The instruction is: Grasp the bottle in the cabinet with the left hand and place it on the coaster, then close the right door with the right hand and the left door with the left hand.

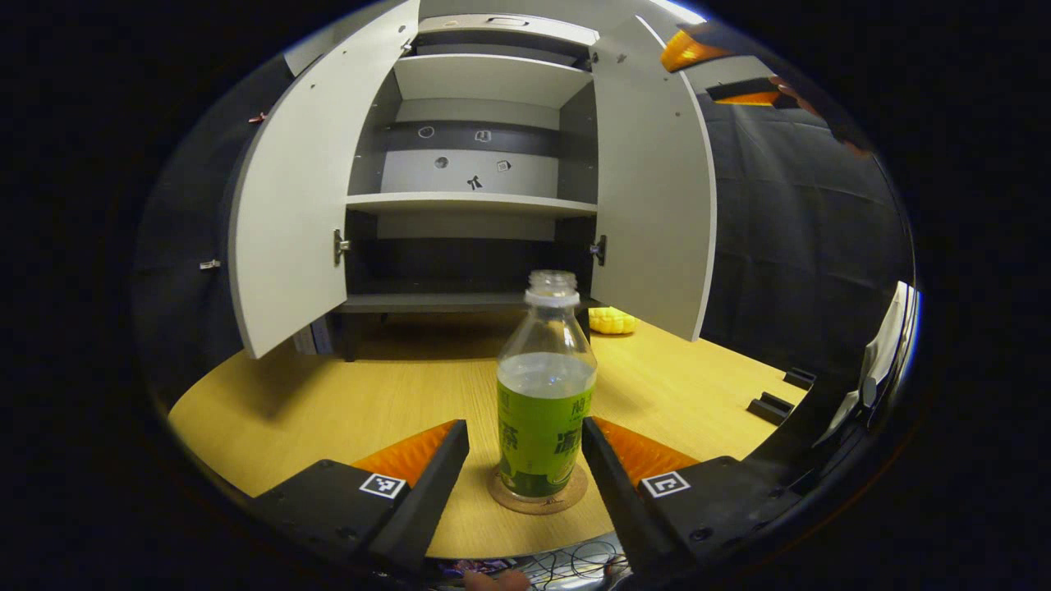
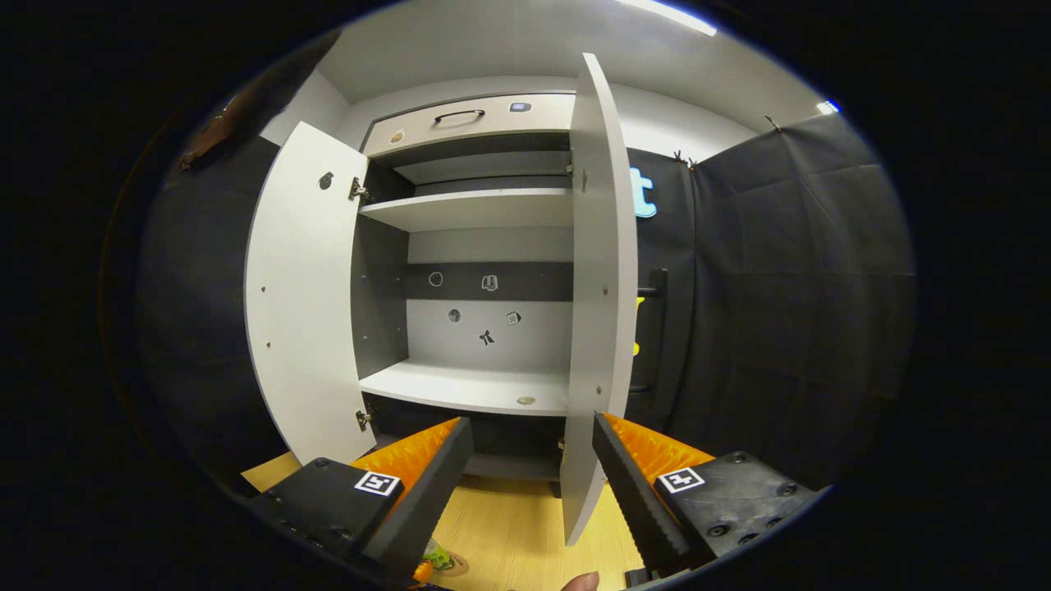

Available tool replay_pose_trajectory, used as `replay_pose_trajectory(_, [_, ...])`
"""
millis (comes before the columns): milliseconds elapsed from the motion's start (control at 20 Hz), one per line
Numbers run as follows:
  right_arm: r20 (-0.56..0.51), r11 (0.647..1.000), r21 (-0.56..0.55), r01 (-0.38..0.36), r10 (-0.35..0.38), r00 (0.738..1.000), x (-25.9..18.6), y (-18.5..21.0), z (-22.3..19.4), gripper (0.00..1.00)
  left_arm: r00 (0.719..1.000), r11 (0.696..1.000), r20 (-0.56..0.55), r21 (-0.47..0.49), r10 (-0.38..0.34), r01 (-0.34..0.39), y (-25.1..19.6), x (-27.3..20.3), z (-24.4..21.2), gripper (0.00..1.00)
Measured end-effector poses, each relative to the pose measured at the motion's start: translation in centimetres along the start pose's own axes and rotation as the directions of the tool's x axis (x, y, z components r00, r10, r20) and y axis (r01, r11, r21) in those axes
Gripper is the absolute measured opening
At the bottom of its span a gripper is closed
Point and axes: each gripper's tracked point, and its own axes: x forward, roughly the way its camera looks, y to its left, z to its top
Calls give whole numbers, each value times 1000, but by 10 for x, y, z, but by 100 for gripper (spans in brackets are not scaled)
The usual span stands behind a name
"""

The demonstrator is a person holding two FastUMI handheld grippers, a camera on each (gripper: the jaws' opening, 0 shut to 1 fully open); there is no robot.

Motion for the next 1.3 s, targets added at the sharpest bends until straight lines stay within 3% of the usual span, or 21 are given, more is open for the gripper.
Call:
replay_pose_trajectory(300, [28, 993, 9, 120, -120, 992, -2, -56, 10, 98, 989, 997, 123, -31, 77, -74, 49, -43, 117, 88])
replay_pose_trajectory(450, [8, 986, -3, 168, -168, 986, 0, -83, 9, 94, 980, 991, 154, -60, 126, -118, 82, -56, 172, 93])
replay_pose_trajectory(500, [6, 983, -12, 181, -181, 983, 1, -92, 11, 98, 977, 989, 164, -75, 138, -127, 90, -60, 191, 94])
replay_pose_trajectory(800, [15, 963, -16, 270, -270, 963, 20, -156, 25, 98, 935, 955, 198, -93, 295, -281, 134, -80, 274, 95])
replay_pose_trajectory(1000, [-8, 964, 9, 264, -264, 964, 51, -178, 22, 98, 915, 936, 200, -114, 351, -334, 150, -85, 303, 95])
replay_pose_trajectory(1300, [-11, 982, 29, 185, -184, 983, 73, -154, 22, 98, 904, 925, 195, -96, 380, -368, 162, -89, 315, 95])
